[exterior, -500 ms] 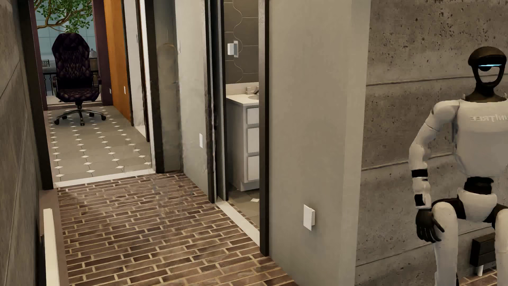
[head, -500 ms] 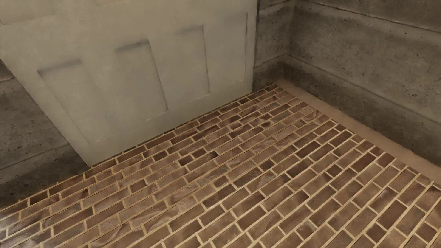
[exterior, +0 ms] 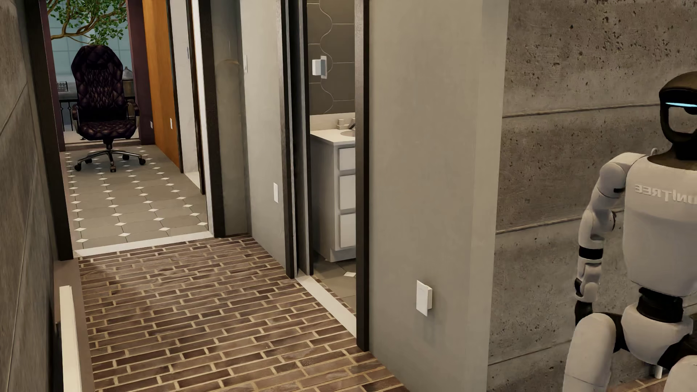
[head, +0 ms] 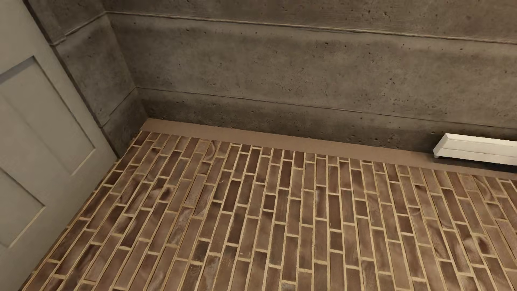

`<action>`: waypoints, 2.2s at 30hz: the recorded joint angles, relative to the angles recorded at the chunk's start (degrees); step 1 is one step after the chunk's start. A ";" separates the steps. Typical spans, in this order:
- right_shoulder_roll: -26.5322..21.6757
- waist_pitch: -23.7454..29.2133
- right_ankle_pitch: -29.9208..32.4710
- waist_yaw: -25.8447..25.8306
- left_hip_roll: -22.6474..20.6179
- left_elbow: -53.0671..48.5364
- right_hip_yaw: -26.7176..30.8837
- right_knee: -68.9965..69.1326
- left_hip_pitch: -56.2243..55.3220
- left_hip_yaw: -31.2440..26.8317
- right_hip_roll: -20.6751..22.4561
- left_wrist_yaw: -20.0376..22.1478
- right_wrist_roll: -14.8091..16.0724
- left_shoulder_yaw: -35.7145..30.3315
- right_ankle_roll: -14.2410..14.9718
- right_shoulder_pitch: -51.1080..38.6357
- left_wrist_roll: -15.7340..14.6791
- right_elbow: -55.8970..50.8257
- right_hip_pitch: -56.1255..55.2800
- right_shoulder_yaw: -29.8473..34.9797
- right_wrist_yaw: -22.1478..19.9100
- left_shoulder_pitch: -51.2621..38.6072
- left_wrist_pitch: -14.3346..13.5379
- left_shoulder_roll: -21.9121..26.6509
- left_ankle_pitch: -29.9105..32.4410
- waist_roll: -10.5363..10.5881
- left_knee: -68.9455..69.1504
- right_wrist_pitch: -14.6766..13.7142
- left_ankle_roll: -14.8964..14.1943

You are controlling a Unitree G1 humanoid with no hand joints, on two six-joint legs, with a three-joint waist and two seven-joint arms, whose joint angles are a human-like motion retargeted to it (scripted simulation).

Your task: Go around the corner

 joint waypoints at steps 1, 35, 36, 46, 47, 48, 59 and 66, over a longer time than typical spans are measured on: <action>-0.50 0.05 -0.70 -1.76 0.37 -0.61 0.00 -3.01 2.49 0.00 1.92 0.00 0.00 -0.12 0.00 1.14 0.00 -1.92 -4.07 -3.02 0.00 -0.65 0.00 0.20 -1.26 0.61 -1.09 0.00 0.00; 2.81 0.40 3.33 9.30 -3.07 0.15 0.00 -10.05 -2.94 0.00 -0.57 0.00 0.00 0.18 0.00 2.24 0.00 -0.28 9.78 4.06 0.00 1.72 0.00 0.12 -3.10 -3.80 0.19 0.00 0.00; 2.25 0.03 -0.54 6.62 -2.40 0.05 0.00 -2.11 -0.60 0.00 0.39 0.00 0.00 -1.04 0.00 1.82 0.00 -1.56 3.40 0.45 0.00 1.09 0.00 -0.57 -4.25 -3.15 -1.08 0.00 0.00; 5.00 3.49 -4.50 -3.56 -4.12 -7.18 0.00 -44.09 26.09 0.00 2.34 0.00 0.00 8.54 0.00 2.54 0.00 -10.22 -8.63 -17.78 0.00 0.46 0.00 -1.35 -8.64 1.53 -6.40 0.00 0.00; 4.93 2.66 3.08 -4.28 -2.81 -7.45 0.00 -42.20 26.90 0.00 2.96 0.00 0.00 9.47 0.00 2.45 0.00 -7.51 -9.37 -15.28 0.00 2.21 0.00 -1.68 -7.21 2.63 -5.46 0.00 0.00; 4.70 1.33 6.16 -4.37 -0.86 -7.19 0.00 -40.07 26.76 0.00 3.87 0.00 0.00 9.50 0.00 2.76 0.00 -4.64 -10.18 -12.46 0.00 4.33 0.00 -2.23 -3.65 4.19 -3.38 0.00 0.00; 0.29 4.87 -26.66 11.78 2.47 4.24 0.00 -45.15 -10.18 0.00 2.72 0.00 0.00 -12.73 0.00 -7.88 0.00 -11.14 28.38 -21.52 0.00 8.98 0.00 -4.29 0.84 2.11 8.06 0.00 0.00; 2.89 4.21 -8.31 12.84 -0.57 1.77 0.00 -42.05 -7.88 0.00 -3.22 0.00 0.00 -2.83 0.00 -5.60 0.00 -15.23 38.11 -22.34 0.00 4.47 0.00 -2.08 5.50 -1.96 2.76 0.00 0.00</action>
